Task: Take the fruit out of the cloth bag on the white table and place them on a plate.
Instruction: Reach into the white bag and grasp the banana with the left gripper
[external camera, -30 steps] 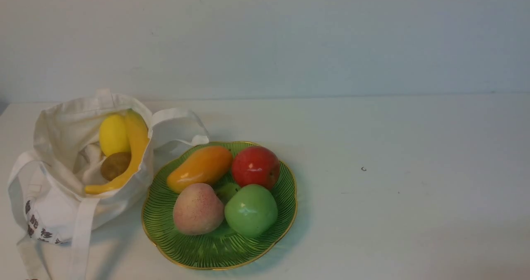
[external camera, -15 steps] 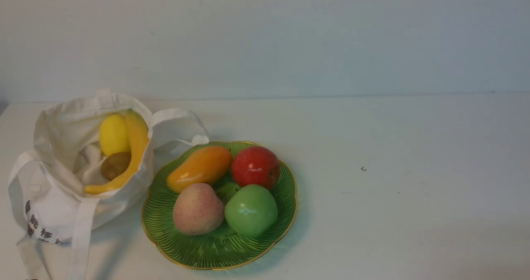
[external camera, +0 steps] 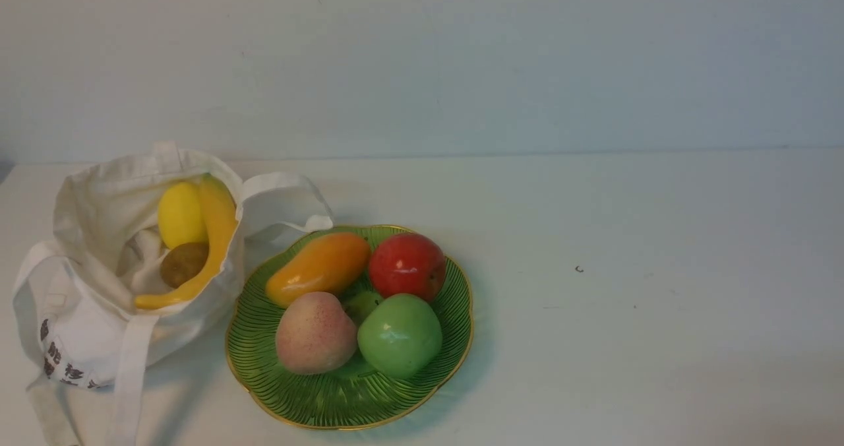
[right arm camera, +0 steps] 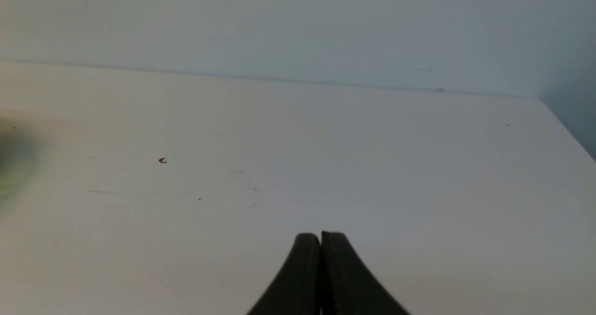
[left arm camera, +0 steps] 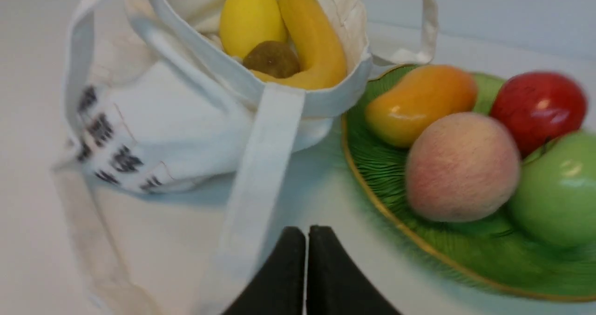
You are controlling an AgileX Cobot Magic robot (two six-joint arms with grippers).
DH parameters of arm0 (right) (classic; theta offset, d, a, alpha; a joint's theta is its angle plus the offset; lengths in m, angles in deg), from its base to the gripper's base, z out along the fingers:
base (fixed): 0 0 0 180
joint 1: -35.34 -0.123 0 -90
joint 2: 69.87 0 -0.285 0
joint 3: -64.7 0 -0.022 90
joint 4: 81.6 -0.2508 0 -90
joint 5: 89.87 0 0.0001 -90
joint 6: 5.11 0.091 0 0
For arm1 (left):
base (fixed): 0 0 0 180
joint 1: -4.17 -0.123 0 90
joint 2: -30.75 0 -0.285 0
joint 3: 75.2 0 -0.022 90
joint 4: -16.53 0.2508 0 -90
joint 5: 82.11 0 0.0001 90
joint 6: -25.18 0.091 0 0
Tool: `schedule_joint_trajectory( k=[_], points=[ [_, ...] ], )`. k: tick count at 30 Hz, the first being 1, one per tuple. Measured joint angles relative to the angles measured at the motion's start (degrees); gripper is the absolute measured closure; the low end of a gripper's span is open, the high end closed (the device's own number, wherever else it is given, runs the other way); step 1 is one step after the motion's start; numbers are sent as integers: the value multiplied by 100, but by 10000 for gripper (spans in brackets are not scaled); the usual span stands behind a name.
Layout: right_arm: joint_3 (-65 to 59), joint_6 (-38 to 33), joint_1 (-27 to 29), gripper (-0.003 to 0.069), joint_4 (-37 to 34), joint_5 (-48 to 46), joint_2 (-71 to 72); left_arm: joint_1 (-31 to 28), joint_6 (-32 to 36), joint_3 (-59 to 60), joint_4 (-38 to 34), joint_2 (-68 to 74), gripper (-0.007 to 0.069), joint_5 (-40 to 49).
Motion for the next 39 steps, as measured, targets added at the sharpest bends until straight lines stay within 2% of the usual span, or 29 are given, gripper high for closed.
schedule_joint_trajectory(
  k=[1, 2, 3, 5, 10, 16, 20, 22, 24, 28, 31, 34, 39],
  points=[
    [0, 0, 0, 674, 0, 0, 0, 0, -464, 0, -759, 0, 632, 24],
    [0, 0, 0, 674, 0, 0, 0, 0, -603, 0, -994, 0, 632, 30],
    [0, -6, 0, 674, 0, 0, 0, 0, -1146, 2, -2025, 0, 632, 36],
    [0, -13, 0, 674, 0, 0, 0, 0, -1457, 2, -2874, 0, 632, 30],
    [0, -13, 0, 674, 0, 0, 0, 0, -1388, 2, -3695, 0, 632, -397],
    [0, -13, 0, 674, 0, 0, 0, 12, -708, -385, -3820, 0, 632, -701],
    [0, -13, 0, 674, 0, 0, 0, 13, 503, -1637, -3584, 769, 632, -407],
    [0, -13, 0, 674, 0, 0, 0, 13, 1137, -2340, -3224, 1596, 632, 306],
    [0, -13, 0, 674, 0, 0, 0, 23, 1455, -2900, -2719, 2505, 632, 1144],
    [0, -13, 0, 674, 0, 0, 0, 34, 1566, -3878, -1568, 4297, 632, 2582],
    [0, -13, 0, 674, 0, 0, 0, 34, 1420, -4610, -640, 5600, 632, 3064],
    [0, -13, 0, 674, 0, 0, 0, 34, 1177, -5371, 49, 6605, 631, 3132],
    [0, -13, 0, 674, 0, 0, 0, 34, 909, -6297, 447, 7777, 601, 3127]
  ],
)
